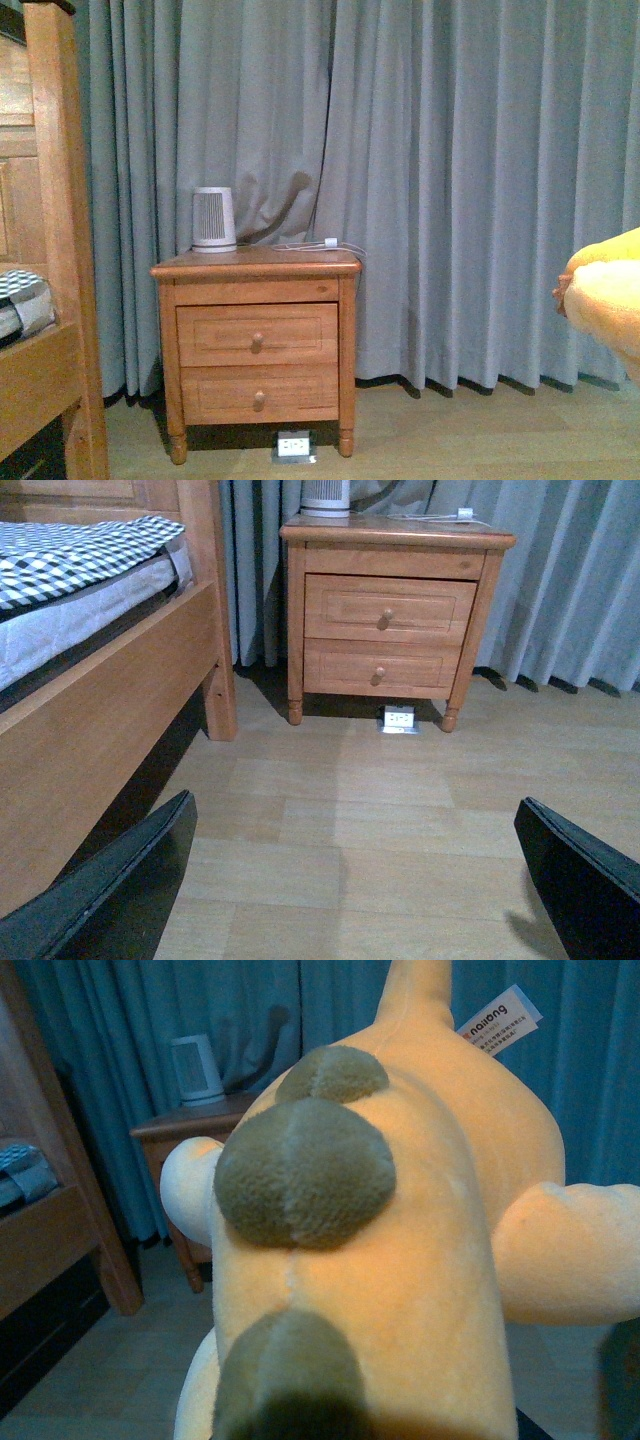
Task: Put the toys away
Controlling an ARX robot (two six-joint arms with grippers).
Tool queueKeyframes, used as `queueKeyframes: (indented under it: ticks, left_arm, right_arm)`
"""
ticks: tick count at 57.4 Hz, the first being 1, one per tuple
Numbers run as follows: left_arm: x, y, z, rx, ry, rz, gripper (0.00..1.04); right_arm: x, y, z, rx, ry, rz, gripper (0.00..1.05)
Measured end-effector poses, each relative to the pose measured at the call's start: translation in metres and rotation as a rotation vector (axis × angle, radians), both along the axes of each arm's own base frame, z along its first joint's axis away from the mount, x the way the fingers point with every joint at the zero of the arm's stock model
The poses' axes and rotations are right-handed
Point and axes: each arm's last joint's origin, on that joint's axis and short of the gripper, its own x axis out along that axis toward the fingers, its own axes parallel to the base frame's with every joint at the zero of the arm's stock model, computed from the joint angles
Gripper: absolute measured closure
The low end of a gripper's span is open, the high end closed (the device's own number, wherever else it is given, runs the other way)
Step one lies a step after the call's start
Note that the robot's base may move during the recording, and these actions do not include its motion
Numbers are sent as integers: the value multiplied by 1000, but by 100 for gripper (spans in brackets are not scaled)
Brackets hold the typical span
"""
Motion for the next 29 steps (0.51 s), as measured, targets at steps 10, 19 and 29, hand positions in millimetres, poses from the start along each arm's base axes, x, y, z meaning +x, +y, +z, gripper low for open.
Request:
queueKeyframes:
  ticks: [10,19,29]
  left_arm:
    - [0,0,0,0,0,0,6]
    - [0,0,0,0,0,0,6]
    - [0,0,0,0,0,0,6]
  right_arm:
    - [0,0,0,0,0,0,88]
    - [0,0,0,0,0,0,88]
    - [0,0,0,0,1,0,88]
